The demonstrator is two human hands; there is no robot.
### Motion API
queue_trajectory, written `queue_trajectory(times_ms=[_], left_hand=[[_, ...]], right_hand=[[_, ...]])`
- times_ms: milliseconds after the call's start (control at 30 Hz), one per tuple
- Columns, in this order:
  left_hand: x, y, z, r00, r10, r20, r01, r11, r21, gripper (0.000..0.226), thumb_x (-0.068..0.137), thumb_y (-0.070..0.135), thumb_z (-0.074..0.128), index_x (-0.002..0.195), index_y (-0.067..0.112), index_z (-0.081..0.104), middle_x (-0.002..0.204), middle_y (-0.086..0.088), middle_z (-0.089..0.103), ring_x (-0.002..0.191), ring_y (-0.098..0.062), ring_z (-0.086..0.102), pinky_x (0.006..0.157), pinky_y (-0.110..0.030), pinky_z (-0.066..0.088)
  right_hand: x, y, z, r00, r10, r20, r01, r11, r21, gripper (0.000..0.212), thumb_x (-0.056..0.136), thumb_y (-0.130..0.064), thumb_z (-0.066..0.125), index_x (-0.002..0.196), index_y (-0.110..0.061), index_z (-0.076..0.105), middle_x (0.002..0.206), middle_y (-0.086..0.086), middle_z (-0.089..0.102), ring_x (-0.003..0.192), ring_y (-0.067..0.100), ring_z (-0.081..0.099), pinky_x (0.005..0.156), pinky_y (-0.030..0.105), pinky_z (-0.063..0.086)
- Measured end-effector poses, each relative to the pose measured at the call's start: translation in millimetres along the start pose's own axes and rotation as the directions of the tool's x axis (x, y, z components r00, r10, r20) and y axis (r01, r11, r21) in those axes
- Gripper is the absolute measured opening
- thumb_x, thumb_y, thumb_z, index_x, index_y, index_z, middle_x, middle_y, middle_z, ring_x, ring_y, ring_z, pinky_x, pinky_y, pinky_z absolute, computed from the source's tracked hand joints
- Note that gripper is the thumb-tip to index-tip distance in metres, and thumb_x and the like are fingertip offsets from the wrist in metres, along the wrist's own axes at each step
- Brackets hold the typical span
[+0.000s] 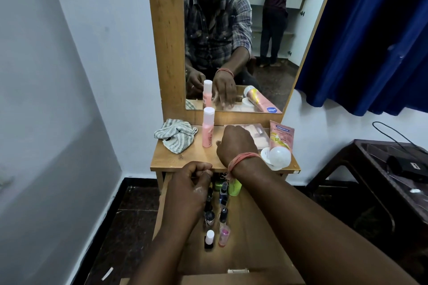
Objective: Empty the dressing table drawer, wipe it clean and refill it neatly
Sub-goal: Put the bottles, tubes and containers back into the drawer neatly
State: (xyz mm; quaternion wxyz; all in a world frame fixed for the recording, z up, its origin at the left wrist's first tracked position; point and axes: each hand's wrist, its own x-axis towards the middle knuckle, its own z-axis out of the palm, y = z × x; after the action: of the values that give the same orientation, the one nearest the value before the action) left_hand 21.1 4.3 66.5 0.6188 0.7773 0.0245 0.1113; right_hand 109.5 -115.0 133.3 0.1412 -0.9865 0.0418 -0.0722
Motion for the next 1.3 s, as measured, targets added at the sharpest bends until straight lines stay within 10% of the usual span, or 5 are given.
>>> queue_trajectory(times_ms=[167, 300, 533, 967, 1300], left_hand=[[-2, 1, -1, 1.000, 0.001, -0.002, -0.001, 1.000, -0.004, 0.014, 0.097, 0.016, 0.069, 0.101, 0.028, 0.076, 0.094, 0.013, 0.077, 0.091, 0.002, 0.071, 0.078, -0.016, 0.053], [-2, 1, 0, 1.000, 0.006, -0.010, -0.006, 0.999, -0.042, 0.016, 0.097, 0.013, 0.069, 0.100, 0.027, 0.076, 0.091, 0.010, 0.077, 0.089, 0.002, 0.072, 0.074, -0.009, 0.051], [-5, 3, 4, 1.000, 0.009, 0.013, -0.008, 0.998, -0.067, 0.017, 0.097, 0.012, 0.068, 0.098, 0.027, 0.076, 0.089, 0.010, 0.077, 0.087, 0.001, 0.072, 0.072, -0.007, 0.049], [-6, 7, 3, 1.000, -0.014, 0.022, 0.015, 1.000, -0.022, 0.017, 0.099, 0.014, 0.066, 0.101, 0.028, 0.075, 0.092, 0.011, 0.077, 0.089, 0.005, 0.070, 0.071, -0.004, 0.048], [-6, 5, 4, 1.000, -0.015, 0.013, 0.016, 0.998, -0.066, 0.019, 0.096, 0.010, 0.067, 0.097, 0.026, 0.076, 0.088, 0.008, 0.078, 0.087, -0.002, 0.073, 0.082, -0.024, 0.057]], right_hand=[[0, 8, 9, 0.997, 0.074, -0.005, -0.075, 0.995, -0.073, 0.051, 0.085, -0.047, 0.066, 0.123, -0.014, 0.059, 0.130, 0.015, 0.055, 0.124, 0.035, 0.046, 0.104, 0.045, 0.040], [6, 13, -12, 0.941, 0.015, -0.338, -0.029, 0.999, -0.036, 0.051, 0.089, -0.044, 0.062, 0.129, -0.013, 0.054, 0.134, 0.016, 0.051, 0.125, 0.035, 0.045, 0.104, 0.047, 0.041], [31, 18, 8, 0.936, 0.323, 0.141, -0.324, 0.946, -0.015, 0.104, 0.069, -0.075, 0.067, 0.144, -0.007, 0.042, 0.150, 0.027, 0.039, 0.139, 0.045, 0.034, 0.113, 0.051, 0.033], [15, 11, 9, 0.993, -0.097, 0.067, 0.107, 0.983, -0.151, 0.023, 0.086, -0.030, 0.068, 0.104, -0.015, 0.065, 0.103, 0.005, 0.069, 0.095, 0.026, 0.066, 0.072, 0.031, 0.049], [34, 18, -28, 0.960, -0.249, -0.129, 0.228, 0.960, -0.162, 0.030, 0.097, -0.011, 0.050, 0.128, -0.009, 0.049, 0.094, 0.011, 0.066, 0.081, 0.028, 0.065, 0.063, 0.033, 0.048]])
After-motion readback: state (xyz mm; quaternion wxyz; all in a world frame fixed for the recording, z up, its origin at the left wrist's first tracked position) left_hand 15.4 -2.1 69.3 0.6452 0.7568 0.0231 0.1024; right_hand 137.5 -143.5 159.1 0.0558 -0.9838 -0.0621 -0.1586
